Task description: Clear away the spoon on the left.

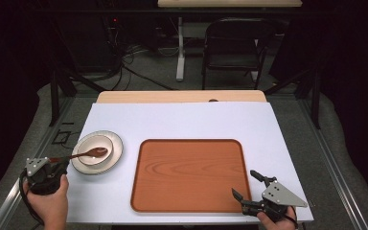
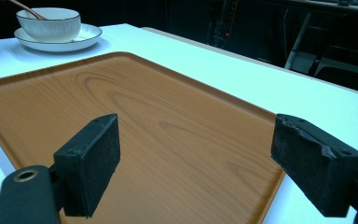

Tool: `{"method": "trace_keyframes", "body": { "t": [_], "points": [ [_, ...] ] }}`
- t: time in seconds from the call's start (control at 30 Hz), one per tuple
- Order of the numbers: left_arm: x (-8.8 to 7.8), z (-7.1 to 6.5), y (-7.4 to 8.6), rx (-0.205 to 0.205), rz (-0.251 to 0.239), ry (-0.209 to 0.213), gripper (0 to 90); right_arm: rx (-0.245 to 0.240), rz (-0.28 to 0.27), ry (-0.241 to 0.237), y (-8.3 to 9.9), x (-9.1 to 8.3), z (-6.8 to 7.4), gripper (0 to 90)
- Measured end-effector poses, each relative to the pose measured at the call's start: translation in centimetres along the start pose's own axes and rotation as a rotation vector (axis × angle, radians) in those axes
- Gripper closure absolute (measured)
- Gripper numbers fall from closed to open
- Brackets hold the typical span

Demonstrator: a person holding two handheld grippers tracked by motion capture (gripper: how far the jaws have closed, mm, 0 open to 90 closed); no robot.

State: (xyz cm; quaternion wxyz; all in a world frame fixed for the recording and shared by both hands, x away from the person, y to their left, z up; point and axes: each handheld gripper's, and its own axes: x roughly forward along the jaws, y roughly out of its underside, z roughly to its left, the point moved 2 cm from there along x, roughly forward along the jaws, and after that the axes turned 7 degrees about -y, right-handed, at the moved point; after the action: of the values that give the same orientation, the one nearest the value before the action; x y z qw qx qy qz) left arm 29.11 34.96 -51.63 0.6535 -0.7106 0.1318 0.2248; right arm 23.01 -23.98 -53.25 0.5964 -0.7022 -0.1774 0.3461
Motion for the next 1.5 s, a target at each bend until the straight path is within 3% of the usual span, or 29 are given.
{"method": "trace_keyframes", "body": {
  "t": [0.3,0.37,0.53,0.87,1.1,1.2,1.27,1.5],
  "points": [
    [1.3,0.2,-0.8,-0.03,-0.003,-0.012,89.3,0.002,0.005,0.0,0.0,0.1,0.0,15.4],
    [1.8,0.5,-1.1,-0.069,0.002,-0.004,89.2,0.003,0.003,-0.001,0.1,0.1,0.0,15.4],
    [2.5,0.4,-1.5,-0.087,-0.003,-0.015,88.8,0.002,0.006,-0.004,0.1,0.1,0.1,15.4],
    [2.3,0.7,-1.4,-0.14,-0.03,0.021,87.2,0.003,0.006,-0.007,0.1,0.1,0.0,15.4],
    [1.3,0.7,-1.4,-0.201,-0.07,0.08,72.9,0.003,0.006,-0.009,0.1,0.1,0.1,15.4],
    [1.0,0.9,-1.4,-0.223,-0.078,0.084,65.5,0.003,0.005,-0.008,0.1,0.1,0.0,15.5],
    [0.8,1.2,-1.2,-0.22,-0.088,0.055,59.8,0.003,0.005,-0.009,0.1,0.1,0.0,15.5],
    [0.7,1.7,-0.8,-0.244,-0.112,0.097,54.8,0.001,0.007,-0.013,0.1,0.1,0.1,15.5]
  ]
}}
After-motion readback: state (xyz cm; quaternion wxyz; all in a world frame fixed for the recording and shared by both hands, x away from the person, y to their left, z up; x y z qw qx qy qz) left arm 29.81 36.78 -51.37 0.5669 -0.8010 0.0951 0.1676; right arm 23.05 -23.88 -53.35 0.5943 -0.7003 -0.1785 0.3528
